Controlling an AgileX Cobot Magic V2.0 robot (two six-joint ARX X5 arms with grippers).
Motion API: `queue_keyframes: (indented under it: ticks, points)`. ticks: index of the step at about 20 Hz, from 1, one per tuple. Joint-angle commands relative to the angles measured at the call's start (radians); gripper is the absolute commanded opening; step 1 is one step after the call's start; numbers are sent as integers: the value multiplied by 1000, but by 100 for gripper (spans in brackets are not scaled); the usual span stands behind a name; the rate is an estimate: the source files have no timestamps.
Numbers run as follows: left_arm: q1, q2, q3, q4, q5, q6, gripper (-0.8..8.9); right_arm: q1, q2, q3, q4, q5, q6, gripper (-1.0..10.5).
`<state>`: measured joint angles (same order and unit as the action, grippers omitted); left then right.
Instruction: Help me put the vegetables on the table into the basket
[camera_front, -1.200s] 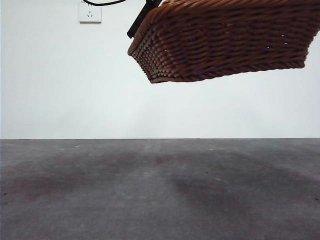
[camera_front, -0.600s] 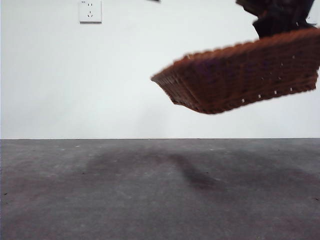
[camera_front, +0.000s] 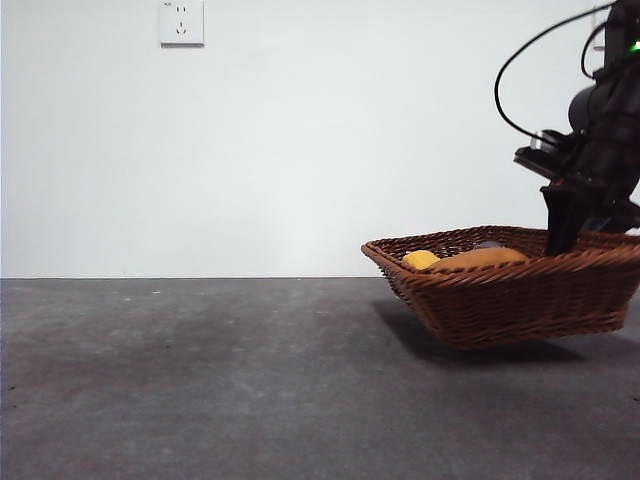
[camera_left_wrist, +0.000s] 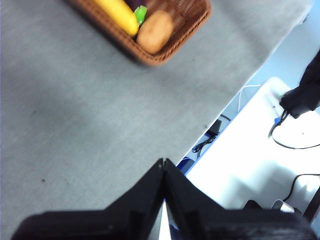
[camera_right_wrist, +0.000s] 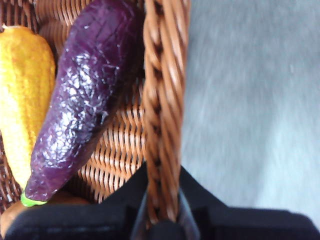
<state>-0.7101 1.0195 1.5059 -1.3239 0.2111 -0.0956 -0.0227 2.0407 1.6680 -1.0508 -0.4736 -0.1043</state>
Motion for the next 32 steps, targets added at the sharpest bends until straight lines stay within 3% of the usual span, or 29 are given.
queue_keyframes:
  ticks: [1,13,14,16,17,21,26,31,32]
  points:
    - [-3,-42,-7,5,-2,-16,-5,-6,32,-4,45,-36,4,-8]
    - [-4,-95,-7,5,-2,-54,-5,-11,90,-4,95,-24,0,10]
    - [-4,-97,-7,5,-2,-54,-5,-11,90,-4,92,-23,9,96]
    - [-4,-103,-7,5,-2,-53,-5,-11,90,-4,97,-16,32,375]
    - [-4,-105,-7,5,-2,-50,-5,-11,90,-4,98,-16,33,421]
    - [-4,-105,-7,5,-3,-23,-5,-11,58,5,34,12,60,419]
    - [-4,-122,-7,5,-2,-10,-5,-11,-196,5,-63,167,59,417]
    - [-4,-137,-7,5,-3,0,-5,-11,-583,5,-163,179,73,398]
    - [-4,-137,-7,5,-3,3,-5,-11,-659,5,-187,179,81,334]
